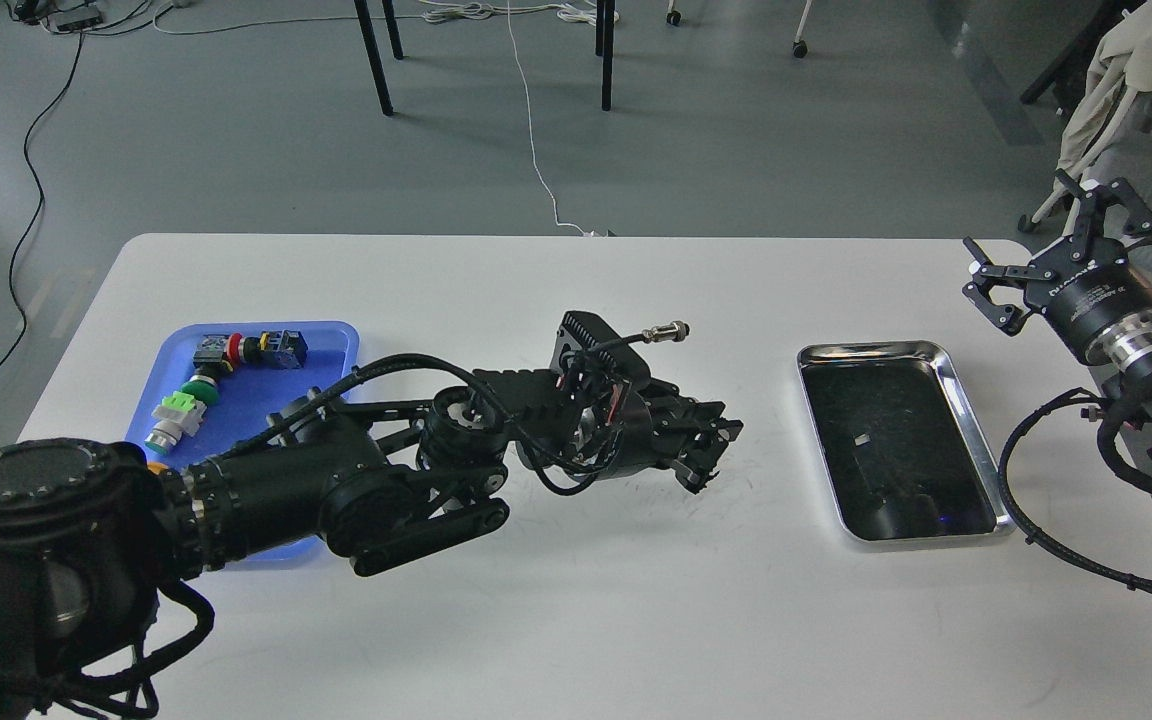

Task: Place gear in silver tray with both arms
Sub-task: 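Carry the black gear with the left gripper toward the table center, then open the left gripper to set the gear on the table, withdraw, then reach the right gripper down and grasp the black gear on the table, then move the gear into the silver tray and open the right gripper, then lift the right gripper away from the silver tray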

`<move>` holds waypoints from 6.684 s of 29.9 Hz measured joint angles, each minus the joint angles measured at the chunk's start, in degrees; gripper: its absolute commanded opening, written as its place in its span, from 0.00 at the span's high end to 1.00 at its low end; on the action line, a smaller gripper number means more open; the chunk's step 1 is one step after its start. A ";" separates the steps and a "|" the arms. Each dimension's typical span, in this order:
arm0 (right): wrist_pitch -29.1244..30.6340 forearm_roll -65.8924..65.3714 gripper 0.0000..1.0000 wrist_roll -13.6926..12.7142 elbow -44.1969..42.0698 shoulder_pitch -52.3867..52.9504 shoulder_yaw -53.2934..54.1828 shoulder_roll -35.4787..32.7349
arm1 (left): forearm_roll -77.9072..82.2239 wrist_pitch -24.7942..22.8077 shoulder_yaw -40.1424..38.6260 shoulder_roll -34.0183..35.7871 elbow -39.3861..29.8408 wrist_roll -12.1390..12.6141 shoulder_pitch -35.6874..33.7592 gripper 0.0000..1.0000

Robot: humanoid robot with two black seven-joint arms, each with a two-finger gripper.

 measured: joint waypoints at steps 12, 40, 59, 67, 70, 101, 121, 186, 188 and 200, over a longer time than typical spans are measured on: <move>-0.61 0.00 0.01 0.03 0.26 -0.10 -0.02 -0.59 | -0.10 2.34 -0.91 -0.39 4.29 0.04 4.89 0.87; -0.93 -0.76 0.01 -0.04 1.59 7.98 -13.49 0.22 | -5.06 6.76 -13.21 -0.38 -2.31 0.61 12.14 0.03; -3.86 -6.51 0.01 -1.32 11.86 37.46 -49.54 2.50 | -55.10 15.25 -39.79 19.06 -7.04 0.04 13.40 0.03; -4.35 -15.45 0.01 -2.31 19.45 47.93 -67.71 8.24 | -75.50 14.55 -40.94 30.67 -7.05 -0.57 16.63 0.03; -4.41 -22.42 0.01 -3.38 22.86 49.48 -73.19 9.14 | -76.90 13.93 -40.96 32.64 -7.05 -0.68 18.38 0.03; -3.52 -44.22 0.15 -7.20 19.99 49.91 -96.59 22.53 | -77.04 14.00 -40.79 33.82 -6.95 -2.70 21.38 0.03; -0.32 -45.43 0.91 -6.71 19.87 50.80 -98.37 23.85 | -77.00 14.18 -40.95 33.99 -6.95 -2.74 21.39 0.03; -6.08 -43.60 0.07 -1.88 12.08 30.90 -44.14 -6.85 | -75.78 11.75 -40.06 42.33 -9.24 -1.76 20.21 0.03; -7.12 -38.15 0.07 -1.24 12.00 27.77 -35.78 -6.40 | -75.39 10.08 -39.99 46.08 -13.01 -1.76 20.75 0.03; -2.83 9.07 0.06 1.55 12.06 3.04 -9.57 -3.17 | -61.46 7.41 -24.77 72.47 -40.15 -2.14 21.34 0.03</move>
